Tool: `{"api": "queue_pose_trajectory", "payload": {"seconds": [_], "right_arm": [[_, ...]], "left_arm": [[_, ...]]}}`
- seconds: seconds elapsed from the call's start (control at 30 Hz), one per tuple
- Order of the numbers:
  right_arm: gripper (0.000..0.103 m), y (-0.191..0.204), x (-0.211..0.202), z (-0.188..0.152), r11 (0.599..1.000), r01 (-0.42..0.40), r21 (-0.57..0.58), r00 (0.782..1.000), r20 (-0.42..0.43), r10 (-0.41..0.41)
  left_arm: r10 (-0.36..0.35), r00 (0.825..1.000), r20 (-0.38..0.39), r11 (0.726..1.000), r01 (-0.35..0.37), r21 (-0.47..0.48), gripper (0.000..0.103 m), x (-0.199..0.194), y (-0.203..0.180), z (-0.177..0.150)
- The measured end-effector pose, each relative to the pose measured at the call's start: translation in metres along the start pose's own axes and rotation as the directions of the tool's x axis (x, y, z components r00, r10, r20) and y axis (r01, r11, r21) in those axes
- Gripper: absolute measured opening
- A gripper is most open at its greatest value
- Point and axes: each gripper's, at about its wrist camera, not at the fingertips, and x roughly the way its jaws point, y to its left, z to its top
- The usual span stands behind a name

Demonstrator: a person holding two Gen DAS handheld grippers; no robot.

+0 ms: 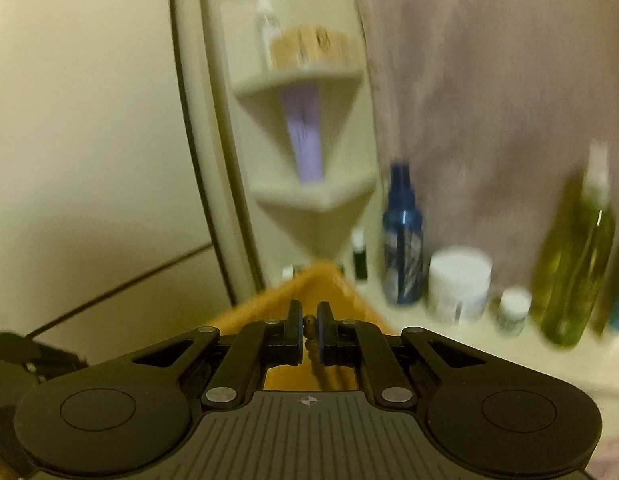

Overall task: Organize jewelry
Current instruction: 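Lower the bead strand into the orange tray and open the right tool, then move the open right tool back to the black-strapped watch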

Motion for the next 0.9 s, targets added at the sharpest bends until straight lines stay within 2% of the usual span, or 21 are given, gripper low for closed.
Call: {"api": "queue_pose_trajectory", "payload": {"seconds": [0.23,0.43,0.5,0.57,0.6,0.63,0.73,0.9], "right_arm": [[0.007,-0.009,0.005,-0.038,0.998,-0.021,0.063,0.995,-0.097,0.027],[0.007,-0.008,0.009,-0.051,0.995,-0.047,0.088,0.991,-0.122,0.057],[0.012,-0.007,0.005,-0.054,0.995,-0.039,0.09,0.993,-0.112,0.049],[0.028,-0.008,-0.002,-0.055,0.995,-0.016,0.094,0.995,-0.093,0.025],[0.04,-0.008,-0.008,-0.055,0.995,0.0,0.099,0.997,-0.076,0.008],[0.046,-0.008,-0.016,-0.057,0.995,0.022,0.1,0.998,-0.057,-0.017],[0.048,-0.009,-0.038,-0.064,0.991,0.109,0.08,0.994,-0.032,-0.106],[0.051,-0.023,-0.077,-0.085,0.958,0.27,0.094,0.963,-0.01,-0.27]], "left_arm": [[0.001,1.0,0.0,1.0,-0.001,-0.006,0.007,0.001,0.001,-0.001],[0.0,1.0,-0.006,1.0,0.0,-0.012,0.007,0.002,0.003,-0.001],[0.001,1.0,-0.007,1.0,-0.001,-0.011,0.007,0.002,0.003,-0.001],[0.001,1.0,-0.007,1.0,-0.001,-0.01,0.007,0.002,0.003,-0.001],[0.001,1.0,-0.006,1.0,-0.002,-0.01,0.007,0.002,0.003,-0.001],[0.002,1.0,-0.006,1.0,-0.002,-0.011,0.007,0.002,0.003,-0.001],[0.002,1.0,-0.006,1.0,-0.002,-0.011,0.007,0.003,0.003,-0.001],[0.004,1.0,-0.005,1.0,-0.004,-0.01,0.007,0.003,0.003,-0.001]]}}
